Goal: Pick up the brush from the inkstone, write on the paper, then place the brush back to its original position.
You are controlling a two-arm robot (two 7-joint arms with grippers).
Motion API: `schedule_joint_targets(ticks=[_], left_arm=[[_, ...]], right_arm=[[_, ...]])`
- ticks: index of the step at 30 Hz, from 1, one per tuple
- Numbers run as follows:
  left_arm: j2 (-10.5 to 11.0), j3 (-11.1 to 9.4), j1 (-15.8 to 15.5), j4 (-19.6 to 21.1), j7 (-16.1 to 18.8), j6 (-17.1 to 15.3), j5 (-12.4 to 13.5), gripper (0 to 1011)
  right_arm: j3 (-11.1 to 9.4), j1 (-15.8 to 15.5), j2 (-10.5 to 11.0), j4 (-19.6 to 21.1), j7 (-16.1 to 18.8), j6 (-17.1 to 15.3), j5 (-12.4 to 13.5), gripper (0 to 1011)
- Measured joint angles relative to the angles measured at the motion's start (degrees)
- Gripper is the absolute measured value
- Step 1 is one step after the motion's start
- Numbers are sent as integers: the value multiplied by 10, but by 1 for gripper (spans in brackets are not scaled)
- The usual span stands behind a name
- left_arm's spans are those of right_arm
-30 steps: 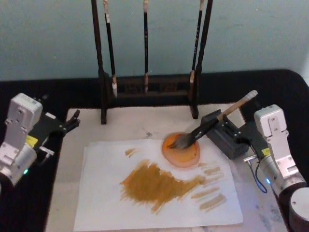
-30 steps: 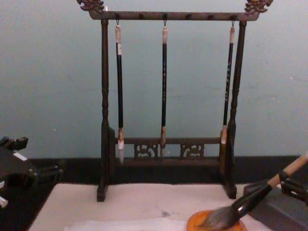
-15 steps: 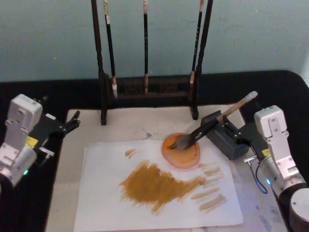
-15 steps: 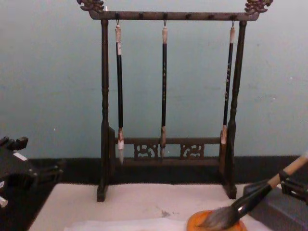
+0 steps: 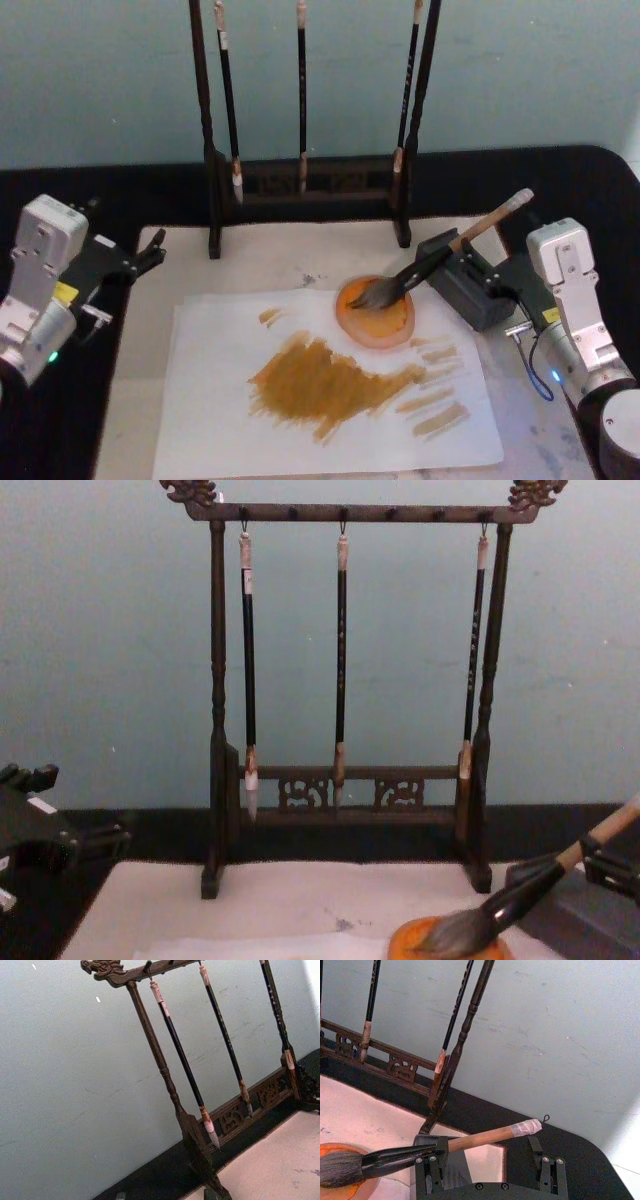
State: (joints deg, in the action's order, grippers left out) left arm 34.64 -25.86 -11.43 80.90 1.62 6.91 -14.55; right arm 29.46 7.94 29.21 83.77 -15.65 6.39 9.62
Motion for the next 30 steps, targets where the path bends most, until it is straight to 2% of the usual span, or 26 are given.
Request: schedule_joint_targets(ticks=[30], left_arm=[[0,0,0,0,0,0,0,1010]], right_arm=[[0,0,0,0,0,0,0,1000]])
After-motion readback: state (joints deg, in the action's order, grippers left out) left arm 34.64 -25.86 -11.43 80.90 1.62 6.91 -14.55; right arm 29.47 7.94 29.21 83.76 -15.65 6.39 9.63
